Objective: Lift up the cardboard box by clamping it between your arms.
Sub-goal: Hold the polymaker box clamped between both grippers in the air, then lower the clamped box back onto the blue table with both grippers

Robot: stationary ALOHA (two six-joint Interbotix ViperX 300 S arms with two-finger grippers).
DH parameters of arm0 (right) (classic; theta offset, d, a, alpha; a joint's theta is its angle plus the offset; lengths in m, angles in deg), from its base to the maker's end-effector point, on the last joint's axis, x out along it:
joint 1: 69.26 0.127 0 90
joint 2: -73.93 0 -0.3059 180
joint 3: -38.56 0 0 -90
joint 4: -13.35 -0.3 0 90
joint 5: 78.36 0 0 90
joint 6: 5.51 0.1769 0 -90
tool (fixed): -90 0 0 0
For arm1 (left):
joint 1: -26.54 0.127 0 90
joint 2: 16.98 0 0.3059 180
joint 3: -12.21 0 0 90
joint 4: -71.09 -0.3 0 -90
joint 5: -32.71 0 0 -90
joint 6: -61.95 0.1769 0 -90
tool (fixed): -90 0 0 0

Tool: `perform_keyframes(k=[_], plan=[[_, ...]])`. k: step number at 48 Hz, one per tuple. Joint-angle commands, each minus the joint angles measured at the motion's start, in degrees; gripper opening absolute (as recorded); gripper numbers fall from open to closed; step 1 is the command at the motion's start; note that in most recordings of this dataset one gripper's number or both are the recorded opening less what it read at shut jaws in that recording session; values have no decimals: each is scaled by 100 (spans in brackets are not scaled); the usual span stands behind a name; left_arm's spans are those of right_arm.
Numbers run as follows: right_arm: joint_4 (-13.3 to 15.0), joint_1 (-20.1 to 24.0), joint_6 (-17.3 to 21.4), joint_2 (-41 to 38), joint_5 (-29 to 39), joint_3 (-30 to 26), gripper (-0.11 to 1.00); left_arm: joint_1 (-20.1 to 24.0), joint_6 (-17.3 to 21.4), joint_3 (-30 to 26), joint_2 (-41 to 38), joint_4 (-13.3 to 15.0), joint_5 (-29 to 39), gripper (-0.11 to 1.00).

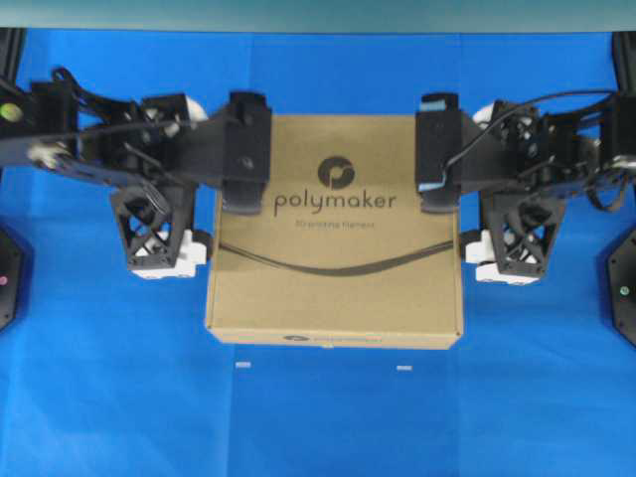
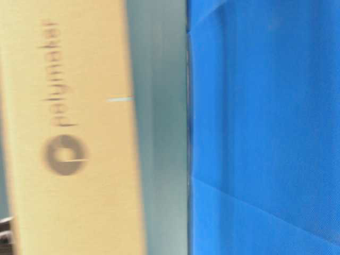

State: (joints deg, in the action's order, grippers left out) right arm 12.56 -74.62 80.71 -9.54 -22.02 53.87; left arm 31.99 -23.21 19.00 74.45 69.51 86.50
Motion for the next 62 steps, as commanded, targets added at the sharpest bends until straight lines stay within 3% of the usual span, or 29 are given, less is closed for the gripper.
perform_keyframes(k=[1,25,62], plan=[[-26,18,141,-44,-624,53,100,53,-281,-18,-18,26,-580,87],[-18,18,132,-642,-2145,1081,100,70,-290,686,-686,26,-1617,87],[-18,35,141,-1670,-3067,1230,100,185,-316,1380,-1406,26,-2733,87]])
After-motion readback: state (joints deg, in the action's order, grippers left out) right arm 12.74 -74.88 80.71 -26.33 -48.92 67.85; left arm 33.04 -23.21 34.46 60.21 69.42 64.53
